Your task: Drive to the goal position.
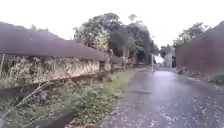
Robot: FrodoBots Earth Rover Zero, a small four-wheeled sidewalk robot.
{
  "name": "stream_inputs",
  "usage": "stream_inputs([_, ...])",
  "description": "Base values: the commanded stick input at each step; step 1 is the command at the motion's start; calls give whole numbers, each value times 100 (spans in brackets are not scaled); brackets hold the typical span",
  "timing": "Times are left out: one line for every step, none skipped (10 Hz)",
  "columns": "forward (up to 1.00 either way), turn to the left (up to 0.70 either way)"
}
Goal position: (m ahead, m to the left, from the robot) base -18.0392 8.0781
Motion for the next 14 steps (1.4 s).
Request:
stream_inputs([35, -88])
stream_inputs([35, -70])
stream_inputs([35, -13])
stream_inputs([35, 8])
stream_inputs([35, 8])
stream_inputs([35, 8])
stream_inputs([35, -88])
stream_inputs([35, -88])
stream_inputs([35, -88])
stream_inputs([35, -88])
stream_inputs([35, -88])
stream_inputs([35, -88])
stream_inputs([35, -81])
stream_inputs([35, -25])
